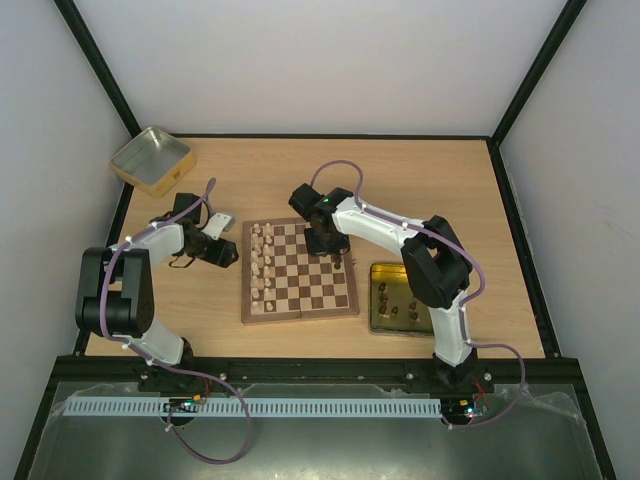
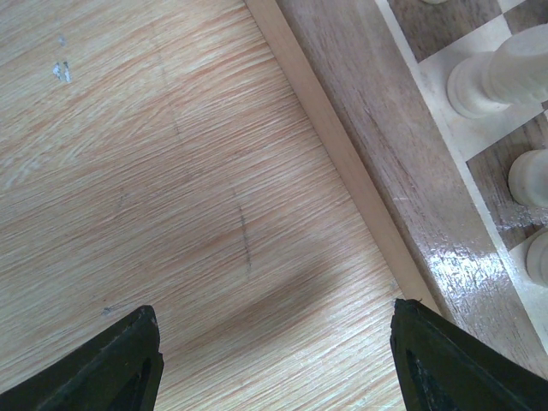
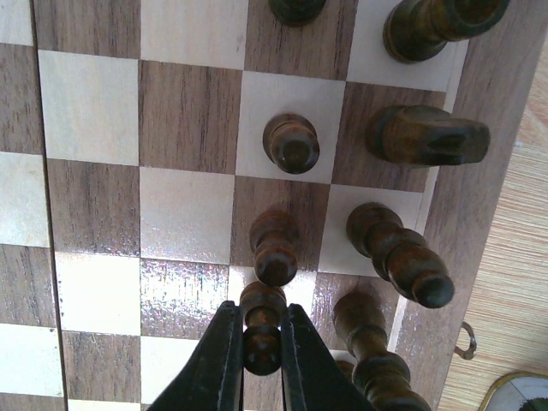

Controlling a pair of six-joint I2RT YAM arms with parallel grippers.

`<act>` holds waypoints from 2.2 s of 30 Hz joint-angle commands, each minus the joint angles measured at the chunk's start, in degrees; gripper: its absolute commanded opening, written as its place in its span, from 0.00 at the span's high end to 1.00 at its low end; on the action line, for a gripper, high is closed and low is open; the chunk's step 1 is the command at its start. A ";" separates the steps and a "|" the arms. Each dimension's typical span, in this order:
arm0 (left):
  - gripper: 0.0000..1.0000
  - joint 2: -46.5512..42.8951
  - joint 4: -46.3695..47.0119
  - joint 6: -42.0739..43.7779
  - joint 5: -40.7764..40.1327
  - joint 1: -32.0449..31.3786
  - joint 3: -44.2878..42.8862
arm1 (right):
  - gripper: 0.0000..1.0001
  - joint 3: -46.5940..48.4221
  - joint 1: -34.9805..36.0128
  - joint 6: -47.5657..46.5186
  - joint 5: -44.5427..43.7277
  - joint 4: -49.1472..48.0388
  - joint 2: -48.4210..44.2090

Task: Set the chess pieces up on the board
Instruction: Place the chess piece on the chessboard.

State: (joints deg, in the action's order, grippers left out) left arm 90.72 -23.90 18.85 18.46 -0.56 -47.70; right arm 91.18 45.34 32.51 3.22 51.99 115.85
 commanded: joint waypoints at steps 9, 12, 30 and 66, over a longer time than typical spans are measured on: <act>0.27 -1.31 -0.80 0.14 0.97 0.31 0.57 | 0.93 -0.30 -0.21 -0.52 -0.60 0.66 -0.95; 0.27 -1.20 -0.84 0.20 0.97 0.35 0.48 | 0.93 -0.29 -0.24 -0.61 -0.59 0.66 -1.15; 0.27 -1.32 -0.77 0.09 0.97 0.29 0.59 | 0.92 -2.01 -0.20 -0.70 0.07 0.22 -1.52; 0.27 -1.62 -0.89 0.31 1.31 0.36 0.66 | 0.81 1.40 -0.24 0.05 1.41 1.06 -2.49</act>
State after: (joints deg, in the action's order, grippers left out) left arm 90.72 -23.90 18.85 18.94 -0.56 -47.70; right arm 90.89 45.34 32.34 4.80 51.94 115.48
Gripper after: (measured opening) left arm 0.729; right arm 0.186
